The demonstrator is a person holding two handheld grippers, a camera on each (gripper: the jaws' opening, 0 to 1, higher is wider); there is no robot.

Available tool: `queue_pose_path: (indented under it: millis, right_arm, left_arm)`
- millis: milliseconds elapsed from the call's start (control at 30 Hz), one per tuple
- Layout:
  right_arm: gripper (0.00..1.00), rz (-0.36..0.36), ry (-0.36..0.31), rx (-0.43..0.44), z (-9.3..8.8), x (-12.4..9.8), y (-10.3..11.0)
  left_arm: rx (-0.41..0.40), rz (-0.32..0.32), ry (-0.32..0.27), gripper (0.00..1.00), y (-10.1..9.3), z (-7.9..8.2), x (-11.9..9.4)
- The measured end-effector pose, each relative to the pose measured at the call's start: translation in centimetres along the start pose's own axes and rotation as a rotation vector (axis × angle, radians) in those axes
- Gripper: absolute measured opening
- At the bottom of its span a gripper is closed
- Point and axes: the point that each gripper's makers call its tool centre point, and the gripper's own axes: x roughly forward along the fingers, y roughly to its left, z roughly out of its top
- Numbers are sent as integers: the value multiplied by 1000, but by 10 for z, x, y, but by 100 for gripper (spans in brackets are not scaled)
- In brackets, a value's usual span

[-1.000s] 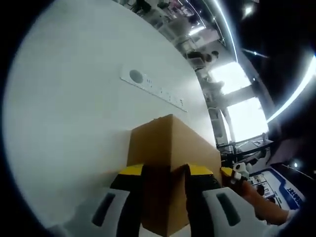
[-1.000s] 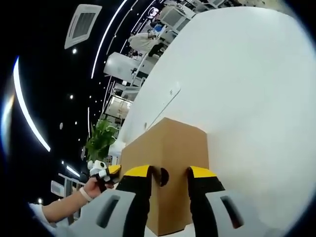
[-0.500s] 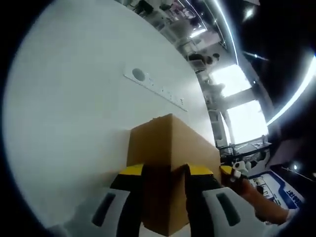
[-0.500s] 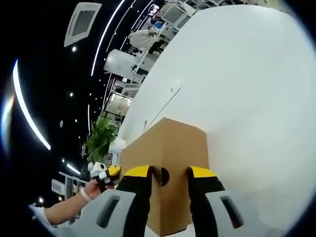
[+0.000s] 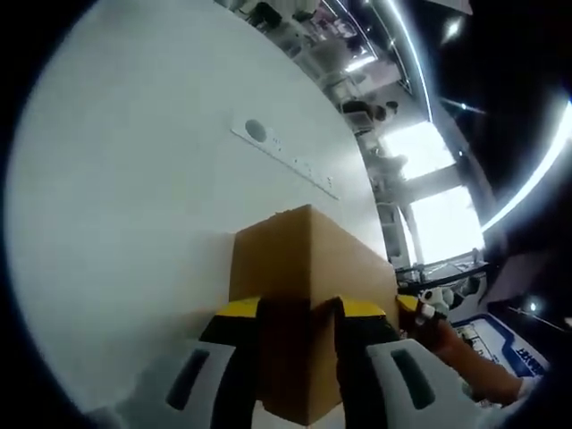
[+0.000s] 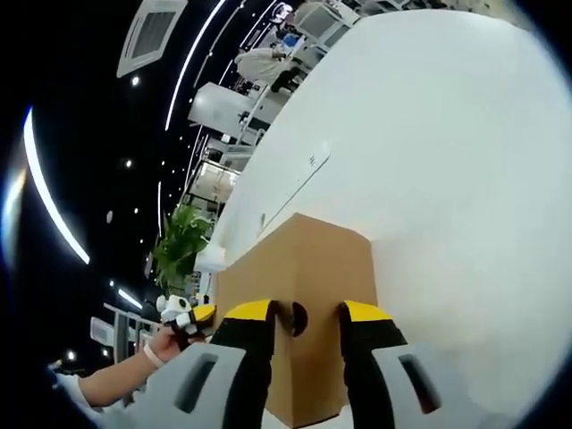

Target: Operate the shoe box by opening the lid, removing the specified soft item, and placing it in the target area until the item is outside and the box remains undamaged.

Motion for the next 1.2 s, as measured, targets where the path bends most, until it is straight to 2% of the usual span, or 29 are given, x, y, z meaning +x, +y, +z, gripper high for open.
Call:
queue_pose_path:
  millis: [1200]
  right_arm:
    - [28,-2,1,-11,-1,-1,0]
  left_arm:
    - [-23,2,-17,31,0,-9,-4]
